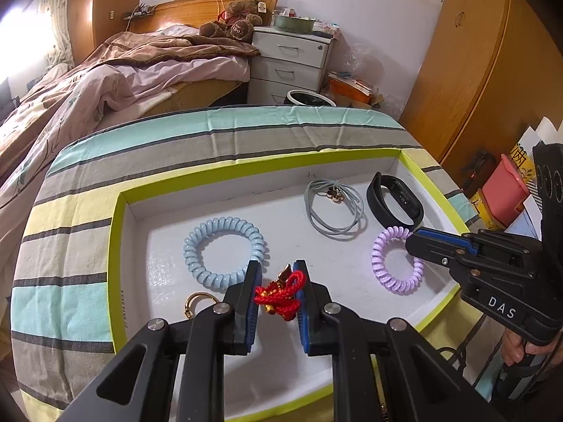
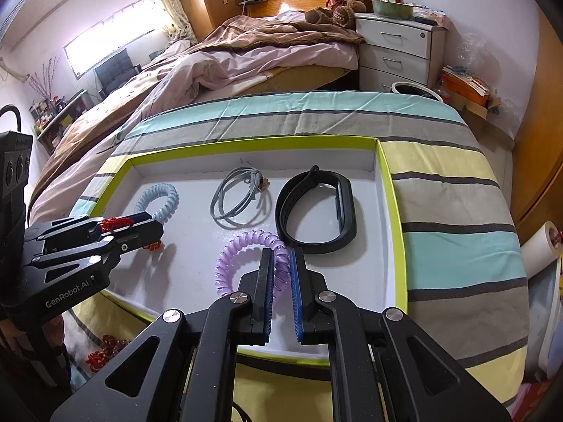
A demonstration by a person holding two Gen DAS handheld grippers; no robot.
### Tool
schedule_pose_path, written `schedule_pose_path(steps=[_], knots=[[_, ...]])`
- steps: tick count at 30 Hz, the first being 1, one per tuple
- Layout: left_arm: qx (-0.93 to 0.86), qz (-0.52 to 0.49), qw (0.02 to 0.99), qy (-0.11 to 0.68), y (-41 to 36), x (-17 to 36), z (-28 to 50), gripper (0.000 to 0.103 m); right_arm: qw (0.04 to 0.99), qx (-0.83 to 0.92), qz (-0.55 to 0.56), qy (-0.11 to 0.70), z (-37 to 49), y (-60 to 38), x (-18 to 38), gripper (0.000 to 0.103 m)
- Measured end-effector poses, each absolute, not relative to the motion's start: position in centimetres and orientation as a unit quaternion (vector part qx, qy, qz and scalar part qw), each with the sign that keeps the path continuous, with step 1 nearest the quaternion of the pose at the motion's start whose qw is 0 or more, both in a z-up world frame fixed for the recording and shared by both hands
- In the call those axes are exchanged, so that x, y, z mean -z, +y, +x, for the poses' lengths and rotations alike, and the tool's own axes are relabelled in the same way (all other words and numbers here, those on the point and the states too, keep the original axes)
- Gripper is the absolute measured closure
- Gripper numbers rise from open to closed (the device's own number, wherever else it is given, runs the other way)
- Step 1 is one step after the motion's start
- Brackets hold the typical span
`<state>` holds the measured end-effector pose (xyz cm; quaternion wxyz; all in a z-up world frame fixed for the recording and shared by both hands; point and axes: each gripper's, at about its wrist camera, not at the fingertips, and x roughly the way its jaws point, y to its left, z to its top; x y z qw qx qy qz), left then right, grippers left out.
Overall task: Organize jewelry
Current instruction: 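Carry the red tassel and purple coil into the green box, opening both grippers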
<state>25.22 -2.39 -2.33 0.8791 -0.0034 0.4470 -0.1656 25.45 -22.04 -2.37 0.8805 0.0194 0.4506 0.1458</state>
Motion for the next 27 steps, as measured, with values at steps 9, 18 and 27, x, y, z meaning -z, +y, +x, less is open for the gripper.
schedule_pose_path(steps=[9, 18, 27], knots=[[0.164, -0.004, 0.879, 0.448, -2.3, 2.3, 25.2, 0.069, 0.879, -0.140, 0.014, 0.455, 25.7, -21.9, 2.7, 0.094], [0.165, -0.007, 0.881, 0.444, -2.3, 2.1, 25.0, 0.057, 0.880, -0.134, 0.018, 0.454, 25.6, -22.2, 2.7, 0.093], [0.164, -0.009, 0.885, 0.436, -2.2, 1.3, 24.5, 0.054, 0.884, -0.137, 0.024, 0.447, 25.1, -22.2, 2.1, 0.085]])
